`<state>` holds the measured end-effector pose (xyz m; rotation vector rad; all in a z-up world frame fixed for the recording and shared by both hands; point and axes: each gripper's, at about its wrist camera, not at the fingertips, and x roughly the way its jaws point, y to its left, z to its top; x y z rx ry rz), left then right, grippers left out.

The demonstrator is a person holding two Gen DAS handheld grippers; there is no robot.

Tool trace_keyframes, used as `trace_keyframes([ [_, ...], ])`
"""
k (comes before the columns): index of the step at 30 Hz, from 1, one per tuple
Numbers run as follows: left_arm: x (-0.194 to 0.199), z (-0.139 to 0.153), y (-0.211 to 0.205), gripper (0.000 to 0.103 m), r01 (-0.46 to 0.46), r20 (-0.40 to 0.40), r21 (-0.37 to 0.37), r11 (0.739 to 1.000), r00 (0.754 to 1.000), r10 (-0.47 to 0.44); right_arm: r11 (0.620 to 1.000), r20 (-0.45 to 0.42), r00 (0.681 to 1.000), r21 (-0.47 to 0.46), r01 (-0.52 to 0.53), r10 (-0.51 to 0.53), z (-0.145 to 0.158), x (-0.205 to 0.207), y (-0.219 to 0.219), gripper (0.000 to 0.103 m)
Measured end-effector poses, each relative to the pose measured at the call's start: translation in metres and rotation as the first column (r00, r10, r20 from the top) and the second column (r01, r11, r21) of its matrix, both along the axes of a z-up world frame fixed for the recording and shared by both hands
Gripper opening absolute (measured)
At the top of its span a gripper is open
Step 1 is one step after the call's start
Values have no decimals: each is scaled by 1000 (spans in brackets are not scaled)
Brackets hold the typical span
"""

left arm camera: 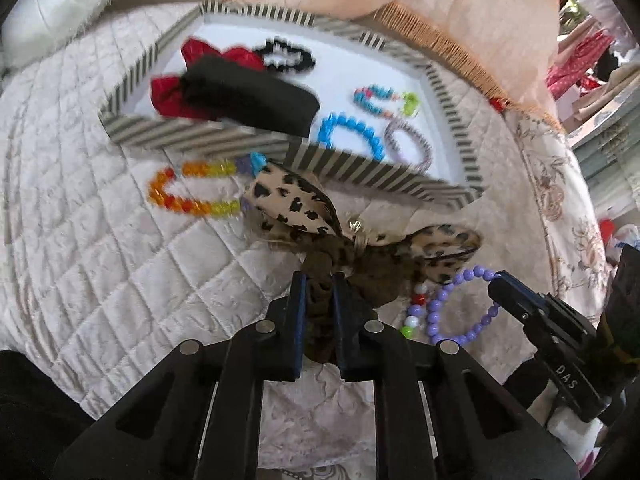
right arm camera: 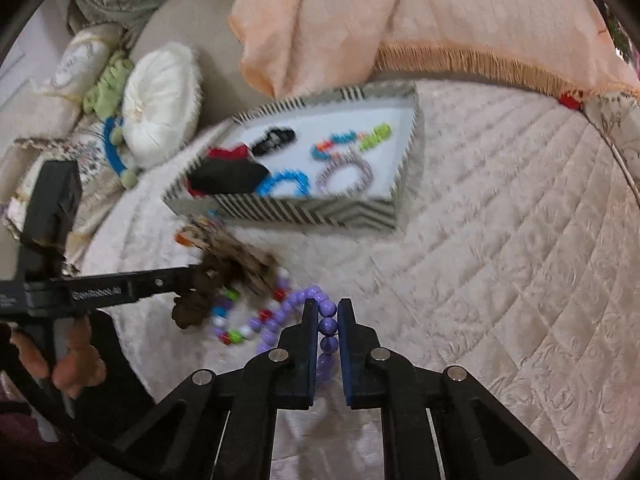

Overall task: Organize jewelry
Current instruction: 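Grasp the leopard-print bow with the left gripper while the right grasps the purple bracelet, then carry the leopard-print bow over the tray while the right gripper carries the purple bracelet there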

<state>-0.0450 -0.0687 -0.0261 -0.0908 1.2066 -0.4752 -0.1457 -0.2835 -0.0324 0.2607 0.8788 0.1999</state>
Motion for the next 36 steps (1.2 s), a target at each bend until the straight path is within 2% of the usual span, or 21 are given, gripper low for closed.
trace_keyframes([
  [5,-2,28,12,11,-12,51,-40,999,999,14,1000,56,998,3,-28,28,30,-2,8,9],
  [10,3,57,19,11,-27,104,-65,997,994,34,998,96,994,-37,-47,51,54,1,17,9],
  [18,18,93,25,11,-44,180,-76,996,982,57,997,132,989,-46,-56,61,76,6,15,9],
  [26,39,109,16,11,-47,228,-50,998,972,57,997,141,988,-54,-52,59,85,20,9,9],
  [36,62,110,3,11,-49,242,-17,999,969,52,996,136,988,-65,-59,67,88,39,7,9],
])
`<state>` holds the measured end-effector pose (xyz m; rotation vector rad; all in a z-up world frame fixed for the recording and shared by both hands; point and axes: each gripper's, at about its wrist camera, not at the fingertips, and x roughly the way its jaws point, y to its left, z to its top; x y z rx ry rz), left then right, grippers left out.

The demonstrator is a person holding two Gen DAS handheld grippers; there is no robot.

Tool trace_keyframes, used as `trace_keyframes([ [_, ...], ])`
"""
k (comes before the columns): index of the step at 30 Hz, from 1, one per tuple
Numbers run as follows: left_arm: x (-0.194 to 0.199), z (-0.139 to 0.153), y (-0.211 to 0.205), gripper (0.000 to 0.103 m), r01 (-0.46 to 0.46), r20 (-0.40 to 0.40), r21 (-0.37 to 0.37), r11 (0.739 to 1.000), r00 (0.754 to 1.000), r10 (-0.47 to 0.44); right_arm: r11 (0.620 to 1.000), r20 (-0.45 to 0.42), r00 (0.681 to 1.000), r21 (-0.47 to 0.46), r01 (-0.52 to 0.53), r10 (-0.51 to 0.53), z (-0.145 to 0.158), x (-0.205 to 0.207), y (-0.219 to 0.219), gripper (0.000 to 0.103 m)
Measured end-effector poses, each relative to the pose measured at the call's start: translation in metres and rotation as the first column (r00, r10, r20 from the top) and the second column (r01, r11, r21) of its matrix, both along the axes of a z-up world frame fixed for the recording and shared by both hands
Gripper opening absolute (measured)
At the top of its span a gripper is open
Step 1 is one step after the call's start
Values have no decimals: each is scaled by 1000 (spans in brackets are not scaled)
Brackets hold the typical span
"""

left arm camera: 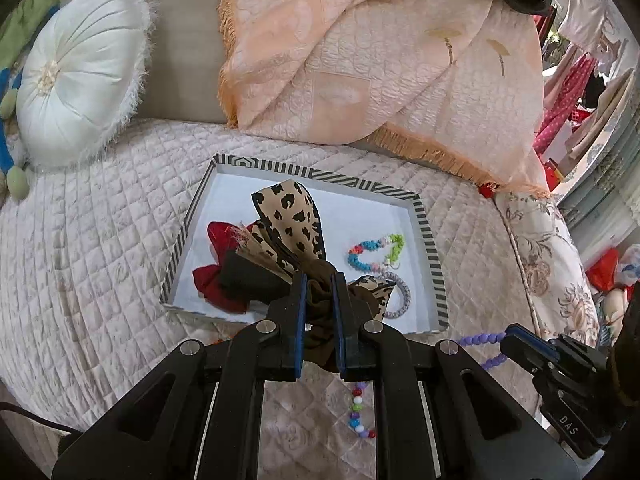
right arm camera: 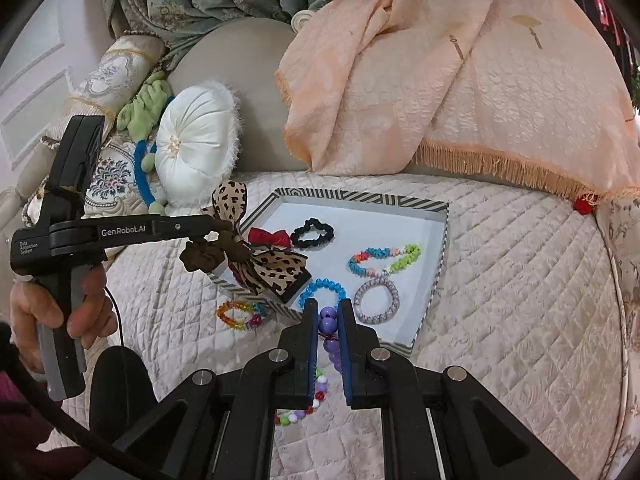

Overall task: Organize jewelry
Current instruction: 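Carry the leopard-print bow over the tray while the right gripper carries the purple bracelet there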

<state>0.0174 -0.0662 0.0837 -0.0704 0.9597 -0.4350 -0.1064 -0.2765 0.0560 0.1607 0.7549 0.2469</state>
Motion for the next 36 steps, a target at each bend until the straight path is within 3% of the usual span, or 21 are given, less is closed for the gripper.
trace_keyframes([
  [16,45,-8,1,11,-47,-27,13,999,999,48,1000,-33,999,-25,-18,17,-5,49,1,9],
  [25,99,-23,4,11,-109,-60,10,994,992,109,999,-75,996,-27,-41,39,-19,112,13,9],
  [36,163,-68,8,11,-203,-107,40,978,973,207,999,-158,987,-12,-41,39,-52,205,18,9],
])
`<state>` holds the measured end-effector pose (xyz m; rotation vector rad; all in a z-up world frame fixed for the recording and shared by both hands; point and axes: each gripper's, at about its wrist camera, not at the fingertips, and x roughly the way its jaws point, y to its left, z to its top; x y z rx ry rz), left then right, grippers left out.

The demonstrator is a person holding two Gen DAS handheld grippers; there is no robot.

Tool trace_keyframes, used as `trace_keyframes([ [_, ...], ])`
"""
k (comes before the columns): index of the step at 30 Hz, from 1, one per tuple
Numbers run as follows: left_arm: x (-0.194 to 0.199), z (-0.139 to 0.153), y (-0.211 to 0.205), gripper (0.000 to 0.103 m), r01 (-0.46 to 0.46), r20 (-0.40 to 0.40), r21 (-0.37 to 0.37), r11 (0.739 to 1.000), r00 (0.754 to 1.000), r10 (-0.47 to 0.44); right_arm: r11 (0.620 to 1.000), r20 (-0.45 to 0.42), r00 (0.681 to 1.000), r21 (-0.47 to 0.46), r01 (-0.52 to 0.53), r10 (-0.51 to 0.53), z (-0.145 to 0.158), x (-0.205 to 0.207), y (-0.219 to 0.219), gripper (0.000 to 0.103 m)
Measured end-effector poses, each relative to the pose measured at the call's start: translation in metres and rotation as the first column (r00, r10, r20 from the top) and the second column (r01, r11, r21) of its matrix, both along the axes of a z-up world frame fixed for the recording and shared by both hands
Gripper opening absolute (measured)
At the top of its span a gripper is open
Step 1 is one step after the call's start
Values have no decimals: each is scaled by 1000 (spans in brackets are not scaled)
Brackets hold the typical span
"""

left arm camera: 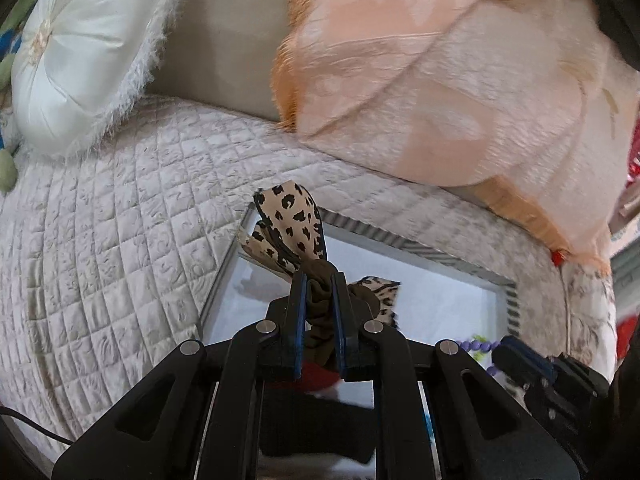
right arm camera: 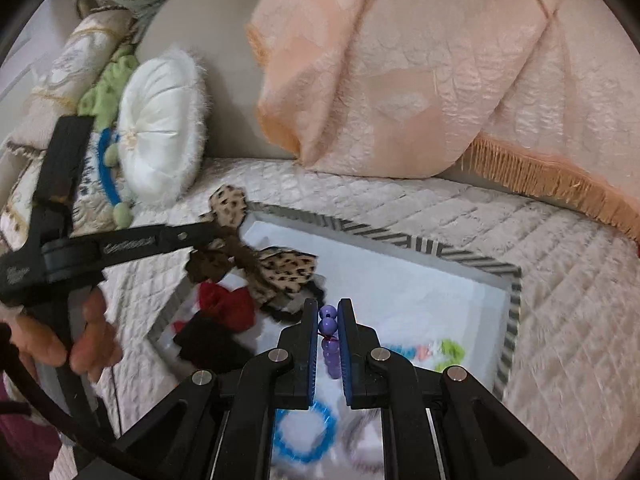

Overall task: Organize jewelry
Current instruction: 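Carry the leopard-print bow over the tray while the right gripper carries the purple bracelet there, then release the leopard-print bow into the tray while the right gripper drops the purple bracelet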

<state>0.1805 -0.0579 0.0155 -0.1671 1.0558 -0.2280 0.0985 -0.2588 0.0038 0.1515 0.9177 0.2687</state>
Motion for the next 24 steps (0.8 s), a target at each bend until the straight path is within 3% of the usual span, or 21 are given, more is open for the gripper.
trace_keyframes([
  [6,13,-26,11,11,-33,-30,30,999,999,34,992,-56,993,-80,102,-107,-29,31,-32,9],
  [13,8,-39,11,12,-23,-27,52,998,999,24,973,-76,975,-118,197,-207,-42,30,-60,9],
  [17,2,-36,10,26,-18,-15,68,998,1000,19,979,-62,980,-93,181,-188,-39,18,-56,18],
  [19,-2,-33,10,39,-10,-10,69,998,1000,11,982,-58,982,-70,178,-182,-36,10,-55,37],
  [20,-5,-31,10,44,-7,-6,66,998,1000,7,984,-57,983,-54,172,-175,-34,5,-52,37],
  [24,-16,-24,12,46,5,-1,70,998,1000,-5,988,-44,988,-43,149,-151,-26,-18,-44,37],
])
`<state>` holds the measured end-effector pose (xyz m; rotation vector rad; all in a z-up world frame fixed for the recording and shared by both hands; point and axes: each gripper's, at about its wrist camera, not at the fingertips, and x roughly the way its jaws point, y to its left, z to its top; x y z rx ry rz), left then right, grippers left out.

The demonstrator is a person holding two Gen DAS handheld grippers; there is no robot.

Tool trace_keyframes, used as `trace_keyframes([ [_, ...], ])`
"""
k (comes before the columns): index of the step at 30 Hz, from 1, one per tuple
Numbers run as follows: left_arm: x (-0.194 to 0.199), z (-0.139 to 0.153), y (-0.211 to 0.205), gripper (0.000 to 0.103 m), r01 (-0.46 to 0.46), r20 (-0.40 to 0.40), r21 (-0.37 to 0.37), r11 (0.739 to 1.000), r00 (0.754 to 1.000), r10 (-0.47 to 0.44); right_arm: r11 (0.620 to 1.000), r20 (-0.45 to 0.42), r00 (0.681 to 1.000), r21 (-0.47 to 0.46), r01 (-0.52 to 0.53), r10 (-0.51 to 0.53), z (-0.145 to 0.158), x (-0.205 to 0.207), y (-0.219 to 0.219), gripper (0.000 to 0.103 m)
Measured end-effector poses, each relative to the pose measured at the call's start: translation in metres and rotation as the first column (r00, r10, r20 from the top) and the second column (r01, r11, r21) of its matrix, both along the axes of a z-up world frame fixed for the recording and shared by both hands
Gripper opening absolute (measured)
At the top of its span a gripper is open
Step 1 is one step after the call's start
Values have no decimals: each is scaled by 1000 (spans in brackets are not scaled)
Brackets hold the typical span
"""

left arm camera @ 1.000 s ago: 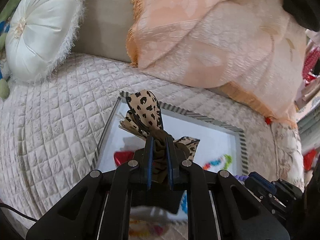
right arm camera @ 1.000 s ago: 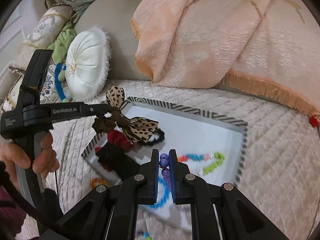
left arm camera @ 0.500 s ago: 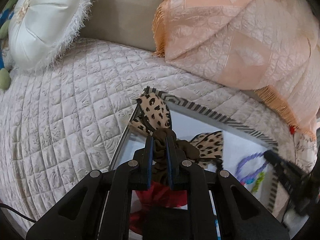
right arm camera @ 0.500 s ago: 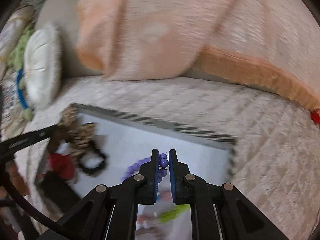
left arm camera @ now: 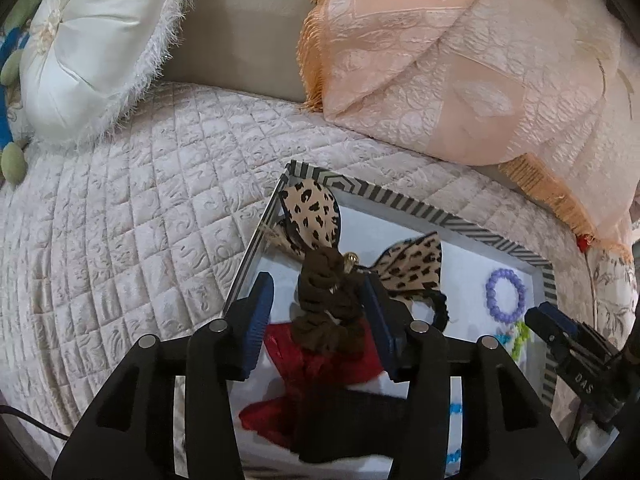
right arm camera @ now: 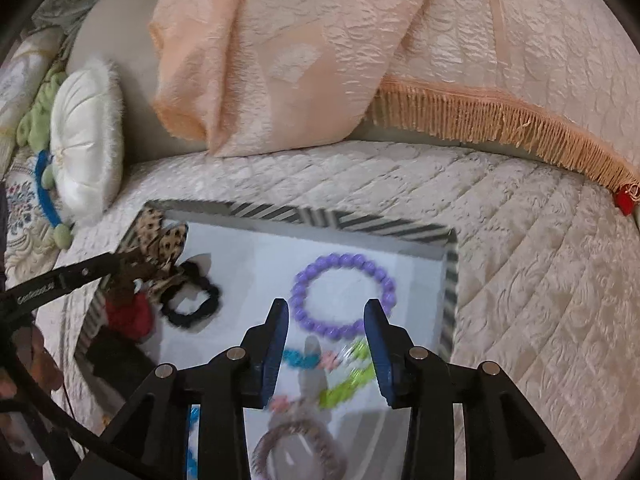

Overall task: Organize jewelry
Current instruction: 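Release the leopard-print bow into the tray while the right gripper drops the purple bracelet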

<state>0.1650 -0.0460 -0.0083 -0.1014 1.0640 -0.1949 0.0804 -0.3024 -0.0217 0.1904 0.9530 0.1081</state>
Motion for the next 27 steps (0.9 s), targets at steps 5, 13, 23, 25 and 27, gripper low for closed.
trace_keyframes([
  [5,-22,14,1,47,15,28,20,1000,999,-16,1000,36,999,0,-28,28,16,-32,10,37],
  [13,-70,41,6,47,43,99,38,998,994,-47,999,67,997,20,-30,29,35,-79,27,38],
  [23,-138,60,17,47,51,140,46,998,989,-57,999,112,994,49,-22,16,51,-134,53,41],
  [25,-150,61,19,47,52,140,42,998,988,-57,998,111,994,48,-30,25,53,-143,56,43],
  [27,-160,62,21,47,54,138,33,998,989,-58,999,110,993,39,-34,29,55,-152,59,44],
])
